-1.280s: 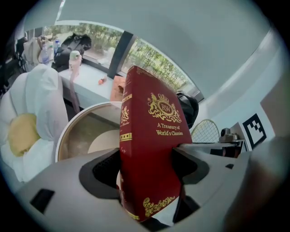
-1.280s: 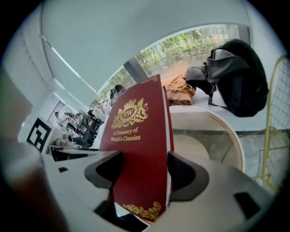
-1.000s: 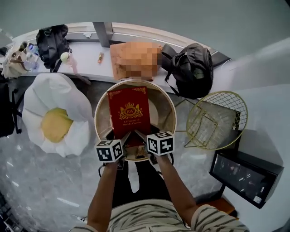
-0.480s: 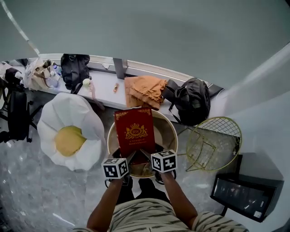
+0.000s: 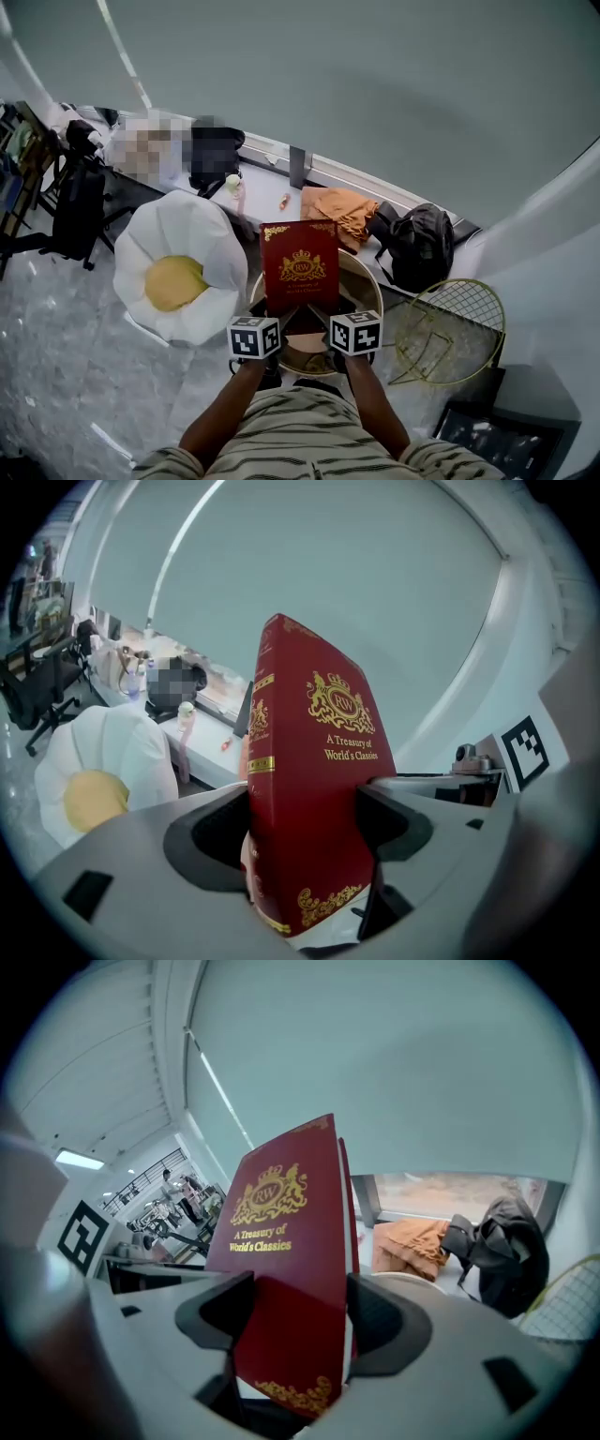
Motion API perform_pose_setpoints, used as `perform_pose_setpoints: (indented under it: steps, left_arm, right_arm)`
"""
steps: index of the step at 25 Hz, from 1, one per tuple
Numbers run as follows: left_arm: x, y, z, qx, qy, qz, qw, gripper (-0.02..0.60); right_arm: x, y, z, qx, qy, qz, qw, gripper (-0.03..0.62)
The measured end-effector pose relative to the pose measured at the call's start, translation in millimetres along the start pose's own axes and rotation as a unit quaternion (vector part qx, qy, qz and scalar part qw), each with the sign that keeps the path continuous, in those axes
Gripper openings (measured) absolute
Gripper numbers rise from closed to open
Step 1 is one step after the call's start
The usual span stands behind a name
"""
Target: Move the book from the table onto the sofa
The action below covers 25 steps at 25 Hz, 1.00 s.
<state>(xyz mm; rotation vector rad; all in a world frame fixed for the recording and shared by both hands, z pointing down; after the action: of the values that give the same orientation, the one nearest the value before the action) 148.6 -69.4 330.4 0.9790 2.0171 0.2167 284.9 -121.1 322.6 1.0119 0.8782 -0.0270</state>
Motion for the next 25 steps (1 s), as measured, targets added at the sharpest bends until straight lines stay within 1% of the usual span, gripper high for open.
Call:
perform_pose_setpoints:
  steps: [3,5,10,13,19,25]
  left_arm:
    - [21,-5,4,0.001,-0.004,0.033,0.9994,0.362]
    - [32,-9,2,0.004,-0.009,0.048,0.9988,0.362]
    - [61,-16,-12,0.017,-0.030,0.083,0.9960,0.362]
    - [81,-15,-24,0.033,-0.046,0.107,0.9927,0.362]
    - [126,-5,-54,0.076,-0.086,0.154,0.9814,0.362]
    - [169,4,-96,0.117,-0.125,0.200,0.9647,0.362]
  right_arm:
    - [7,-14,-14,0.026,-0.013,0.015,0.999,0.327]
    - [8,-21,-23,0.038,-0.020,0.021,0.999,0.325]
    - [-2,-36,-49,0.065,-0.049,0.029,0.996,0.325]
    - [-9,-43,-69,0.087,-0.073,0.029,0.993,0.325]
    - [-27,-47,-119,0.134,-0.128,0.018,0.982,0.325]
    - [-56,-51,-175,0.179,-0.187,0.005,0.966,0.325]
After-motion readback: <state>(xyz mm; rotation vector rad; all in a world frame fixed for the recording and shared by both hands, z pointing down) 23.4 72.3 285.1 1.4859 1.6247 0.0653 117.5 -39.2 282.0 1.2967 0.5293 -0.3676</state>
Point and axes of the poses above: the fingertips, and each gripper's own axes: x backward along the fingers, z to its right, y out of its underside, the point moved 5 cm from there along x, backward along the fingers, and after that the axes turned 14 degrees about x, right-handed, at the moved point
